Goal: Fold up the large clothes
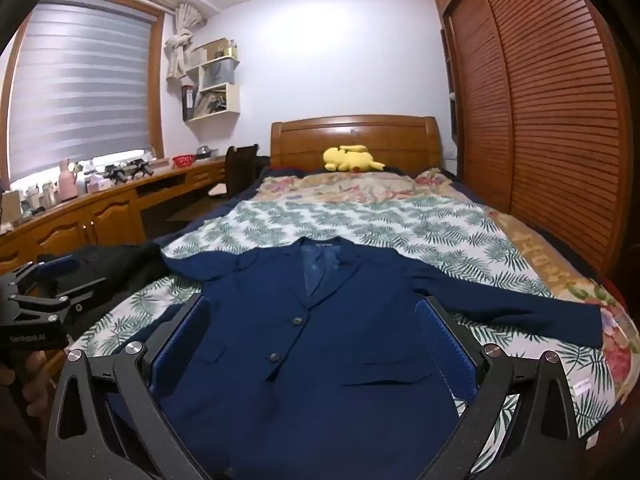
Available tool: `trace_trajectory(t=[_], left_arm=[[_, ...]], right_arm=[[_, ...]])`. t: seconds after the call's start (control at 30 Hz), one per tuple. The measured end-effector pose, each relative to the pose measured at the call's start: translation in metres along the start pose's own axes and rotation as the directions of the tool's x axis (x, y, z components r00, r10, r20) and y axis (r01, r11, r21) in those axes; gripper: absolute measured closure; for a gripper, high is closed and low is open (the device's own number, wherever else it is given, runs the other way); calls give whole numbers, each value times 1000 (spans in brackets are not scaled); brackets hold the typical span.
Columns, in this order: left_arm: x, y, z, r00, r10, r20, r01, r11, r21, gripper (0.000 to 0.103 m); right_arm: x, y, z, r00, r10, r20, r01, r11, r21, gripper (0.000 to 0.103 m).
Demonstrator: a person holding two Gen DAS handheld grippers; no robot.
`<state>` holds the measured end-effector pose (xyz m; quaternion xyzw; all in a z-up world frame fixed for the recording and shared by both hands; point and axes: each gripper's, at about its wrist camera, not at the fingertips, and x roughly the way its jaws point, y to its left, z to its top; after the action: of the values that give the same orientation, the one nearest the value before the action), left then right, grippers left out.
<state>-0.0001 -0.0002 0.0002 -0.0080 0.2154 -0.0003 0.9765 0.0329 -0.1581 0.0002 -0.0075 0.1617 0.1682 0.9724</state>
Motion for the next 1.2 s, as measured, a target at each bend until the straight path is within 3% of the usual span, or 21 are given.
trace_trajectory(t=[1.2], left_arm=[[-9, 6, 3, 1000, 8, 19, -7, 1000, -28, 0]], right_arm=[[-1, 1, 3, 1000, -3, 12, 3, 1000, 11, 0]])
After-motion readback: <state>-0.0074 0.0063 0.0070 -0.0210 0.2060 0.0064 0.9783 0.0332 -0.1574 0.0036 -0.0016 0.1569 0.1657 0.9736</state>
